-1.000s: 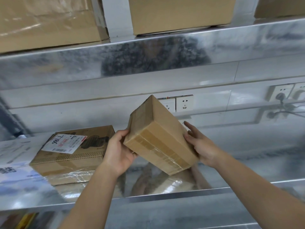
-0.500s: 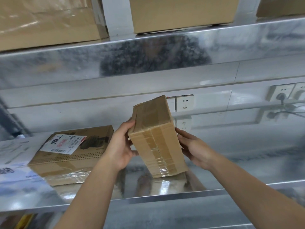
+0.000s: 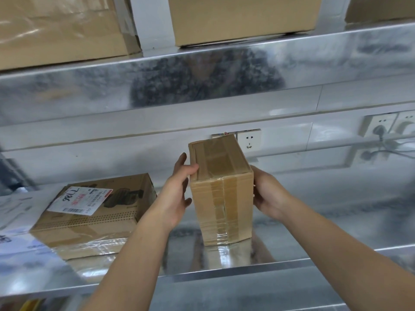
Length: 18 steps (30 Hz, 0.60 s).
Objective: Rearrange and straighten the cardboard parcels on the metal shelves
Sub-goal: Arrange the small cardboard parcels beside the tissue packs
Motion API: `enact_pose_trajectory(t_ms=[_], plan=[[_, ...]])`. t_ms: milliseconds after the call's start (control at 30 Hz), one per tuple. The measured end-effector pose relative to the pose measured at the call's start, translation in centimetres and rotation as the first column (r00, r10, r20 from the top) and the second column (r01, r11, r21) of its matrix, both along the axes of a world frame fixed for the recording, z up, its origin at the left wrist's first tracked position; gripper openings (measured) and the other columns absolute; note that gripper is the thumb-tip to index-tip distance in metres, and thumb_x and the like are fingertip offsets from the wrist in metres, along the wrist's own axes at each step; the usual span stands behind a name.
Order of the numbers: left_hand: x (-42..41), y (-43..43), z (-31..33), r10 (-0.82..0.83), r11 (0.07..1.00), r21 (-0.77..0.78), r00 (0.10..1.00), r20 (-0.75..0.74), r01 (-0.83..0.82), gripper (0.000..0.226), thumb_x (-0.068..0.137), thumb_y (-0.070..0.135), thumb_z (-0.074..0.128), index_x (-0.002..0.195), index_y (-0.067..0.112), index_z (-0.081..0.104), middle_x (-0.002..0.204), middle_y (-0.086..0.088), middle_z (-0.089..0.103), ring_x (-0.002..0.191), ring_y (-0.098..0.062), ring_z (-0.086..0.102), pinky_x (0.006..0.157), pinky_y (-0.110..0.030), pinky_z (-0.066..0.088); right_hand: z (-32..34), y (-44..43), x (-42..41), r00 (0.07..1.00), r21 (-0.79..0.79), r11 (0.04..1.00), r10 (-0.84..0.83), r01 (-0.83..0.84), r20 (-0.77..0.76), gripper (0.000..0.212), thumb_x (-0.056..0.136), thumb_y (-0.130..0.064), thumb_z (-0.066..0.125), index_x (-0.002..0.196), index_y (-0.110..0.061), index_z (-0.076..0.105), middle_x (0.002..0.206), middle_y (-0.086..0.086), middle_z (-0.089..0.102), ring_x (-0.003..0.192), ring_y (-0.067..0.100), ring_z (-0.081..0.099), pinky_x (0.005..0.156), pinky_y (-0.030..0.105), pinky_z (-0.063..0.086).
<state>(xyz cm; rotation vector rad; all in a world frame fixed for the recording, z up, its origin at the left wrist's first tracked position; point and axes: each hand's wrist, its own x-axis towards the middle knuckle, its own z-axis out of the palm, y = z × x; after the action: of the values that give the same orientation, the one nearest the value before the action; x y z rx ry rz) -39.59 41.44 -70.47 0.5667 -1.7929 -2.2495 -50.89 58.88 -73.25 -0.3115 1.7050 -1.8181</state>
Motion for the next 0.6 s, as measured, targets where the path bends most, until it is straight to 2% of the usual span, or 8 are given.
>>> enact_pose_trajectory(t_ms=[67, 133, 200, 267, 300, 400, 500, 600], plan=[[-0.4, -0.1, 0.1, 0.014, 0.999, 0.04, 0.999, -0.032, -0.013, 0.092, 0.065, 0.04, 0.072, 0.15, 0.046, 0.037, 0.145, 0.005, 0.056, 0.14, -0.023, 0.045, 0.119, -0.057, 0.026, 1.2, -0.2, -0.2, 1.0, -0.022, 1.0, -0.006, 0.005, -0.006, 0.034, 0.109, -0.039, 0.042, 0.084, -0.028, 0.063, 0.052, -0.017, 0.058, 0.047, -0.001, 0.054, 0.05, 0.019, 0.038], [-0.6, -0.2, 0.3, 0.001, 0.999, 0.053, 0.998, -0.07, 0.002, 0.082, 0.071, 0.029, 0.063, 0.15, 0.037, 0.043, 0.137, -0.001, 0.064, 0.129, -0.025, 0.056, 0.114, -0.052, 0.035, 2.2, -0.5, -0.3, 1.0, -0.031, 0.999, 0.018, -0.018, -0.007, 0.034, 0.107, -0.046, 0.044, 0.087, -0.028, 0.064, 0.053, -0.017, 0.058, 0.047, -0.002, 0.054, 0.055, 0.022, 0.039], [-0.7, -0.2, 0.7, -0.014, 0.999, 0.029, 0.996, -0.086, 0.017, 0.071, 0.071, 0.02, 0.056, 0.141, 0.031, 0.054, 0.127, -0.005, 0.069, 0.117, -0.027, 0.061, 0.105, -0.048, 0.041, 2.9, -0.9, -0.5, 0.998, -0.028, 0.998, 0.052, -0.053, -0.025, 0.034, 0.102, -0.054, 0.05, 0.102, -0.028, 0.071, 0.073, -0.018, 0.068, 0.072, -0.002, 0.062, 0.067, 0.027, 0.045], [-1.0, -0.2, 1.3, -0.013, 1.0, 0.013, 0.996, -0.091, 0.014, 0.065, 0.068, 0.015, 0.052, 0.131, 0.027, 0.062, 0.117, -0.007, 0.07, 0.109, -0.027, 0.061, 0.097, -0.046, 0.042, 3.4, -1.3, -0.7, 0.997, -0.031, 0.998, 0.056, -0.057, -0.053, 0.042, 0.091, -0.057, 0.06, 0.124, -0.033, 0.068, 0.111, -0.013, 0.073, 0.112, 0.01, 0.064, 0.095, 0.04, 0.052], [-1.1, 0.0, 1.5, -0.004, 1.0, 0.012, 0.996, -0.089, 0.006, 0.065, 0.066, 0.013, 0.052, 0.129, 0.025, 0.063, 0.115, -0.006, 0.07, 0.108, -0.027, 0.061, 0.096, -0.045, 0.042, 3.5, -1.5, -0.8, 0.997, -0.039, 0.998, 0.047, -0.049, -0.055, 0.05, 0.084, -0.055, 0.065, 0.131, -0.037, 0.064, 0.122, -0.011, 0.072, 0.122, 0.016, 0.063, 0.107, 0.048, 0.048], [-1.5, 0.2, 2.0, 0.017, 1.0, 0.003, 0.998, -0.067, -0.017, 0.064, 0.067, 0.011, 0.052, 0.128, 0.027, 0.063, 0.114, -0.005, 0.07, 0.106, -0.025, 0.062, 0.095, -0.042, 0.045, 3.8, -1.8, -0.9, 0.998, -0.07, 0.997, 0.033, -0.036, -0.047, 0.071, 0.072, -0.041, 0.068, 0.142, -0.041, 0.052, 0.124, -0.005, 0.073, 0.122, 0.024, 0.066, 0.113, 0.056, 0.043], [-1.8, 0.5, 2.1, 0.021, 1.0, -0.012, 0.999, -0.045, -0.022, 0.05, 0.087, 0.009, 0.055, 0.131, 0.032, 0.06, 0.108, -0.003, 0.074, 0.098, -0.021, 0.069, 0.089, -0.04, 0.05, 4.0, -1.8, -0.9, 0.998, -0.061, 0.997, 0.032, -0.035, -0.051, 0.088, 0.069, -0.035, 0.068, 0.15, -0.048, 0.038, 0.119, -0.006, 0.075, 0.121, 0.027, 0.066, 0.113, 0.053, 0.043], [-2.1, 0.7, 2.1, 0.033, 0.999, 0.001, 0.999, -0.024, -0.033, 0.047, 0.095, 0.01, 0.059, 0.134, 0.035, 0.055, 0.103, 0.0, 0.078, 0.091, -0.018, 0.073, 0.084, -0.037, 0.055, 3.9, -1.7, -0.9, 0.997, -0.063, 0.997, 0.05, -0.053, -0.051, 0.094, 0.068, -0.033, 0.07, 0.151, -0.055, 0.032, 0.115, -0.008, 0.076, 0.119, 0.028, 0.068, 0.112, 0.052, 0.045]])
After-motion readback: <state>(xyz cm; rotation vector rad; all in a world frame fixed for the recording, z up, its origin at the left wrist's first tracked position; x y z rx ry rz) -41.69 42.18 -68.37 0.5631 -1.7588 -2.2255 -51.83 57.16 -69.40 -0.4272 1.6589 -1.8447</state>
